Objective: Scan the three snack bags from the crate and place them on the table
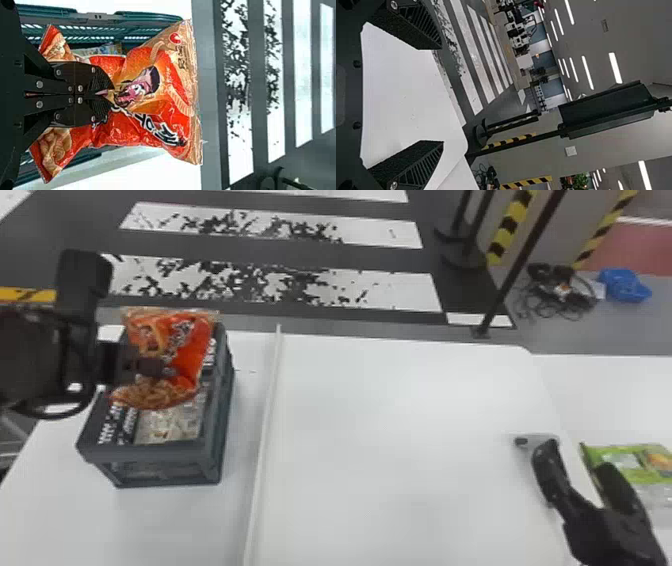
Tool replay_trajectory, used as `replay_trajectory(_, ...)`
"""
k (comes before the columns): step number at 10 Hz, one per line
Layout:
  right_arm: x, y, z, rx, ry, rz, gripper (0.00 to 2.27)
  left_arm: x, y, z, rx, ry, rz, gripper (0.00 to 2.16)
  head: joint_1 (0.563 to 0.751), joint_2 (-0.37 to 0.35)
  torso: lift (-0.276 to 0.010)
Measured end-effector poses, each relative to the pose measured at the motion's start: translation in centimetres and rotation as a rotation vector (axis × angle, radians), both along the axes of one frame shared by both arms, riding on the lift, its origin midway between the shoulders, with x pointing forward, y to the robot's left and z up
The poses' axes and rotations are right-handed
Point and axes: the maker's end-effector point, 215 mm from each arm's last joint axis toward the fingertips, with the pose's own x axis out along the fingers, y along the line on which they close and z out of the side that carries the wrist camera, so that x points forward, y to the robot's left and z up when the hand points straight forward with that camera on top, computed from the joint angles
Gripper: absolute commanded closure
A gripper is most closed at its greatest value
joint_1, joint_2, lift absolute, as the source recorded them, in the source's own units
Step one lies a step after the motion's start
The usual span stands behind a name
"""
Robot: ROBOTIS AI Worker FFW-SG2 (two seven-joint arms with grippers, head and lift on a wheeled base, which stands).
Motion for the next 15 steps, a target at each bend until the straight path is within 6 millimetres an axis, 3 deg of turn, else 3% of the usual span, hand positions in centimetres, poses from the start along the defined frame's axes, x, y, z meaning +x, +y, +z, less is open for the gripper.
replay_trajectory(3, 0.9, 0.2, -0.6, -0.004, 0.025, 0.006, 0.08, -1.9, -1.9, 4.3, -0.043, -0.119, -0.044, 2.01, 0.695, -0.112, -0.036)
replay_trajectory(6, 1.0, 0.2, -1.1, -0.011, 0.042, 0.004, 0.08, -3.5, -9.6, 5.7, -0.198, -0.146, -0.163, 2.01, 0.695, -0.224, -0.036)
replay_trajectory(7, 0.9, 0.2, -1.2, -0.012, 0.043, 0.001, 0.08, -4.1, -13.2, 5.2, -0.255, -0.125, -0.211, 2.01, 0.695, -0.253, -0.036)
replay_trajectory(9, 0.7, 0.1, -1.2, -0.013, 0.045, -0.005, 0.08, -6.1, -20.3, 2.3, -0.374, -0.027, -0.343, 2.01, 0.695, -0.35, -0.036)
replay_trajectory(12, 0.3, -0.4, -1.2, -0.014, 0.044, -0.022, 0.08, -7.2, -28.7, -1.8, -0.556, 0.036, -0.505, 1.99, 0.695, -0.35, -0.036)
replay_trajectory(15, 0.8, -0.4, -0.9, -0.007, 0.031, -0.026, 0.08, -10.1, -36.1, -6.6, -0.568, 0.193, -0.667, 1.93, 0.695, -0.35, -0.036)
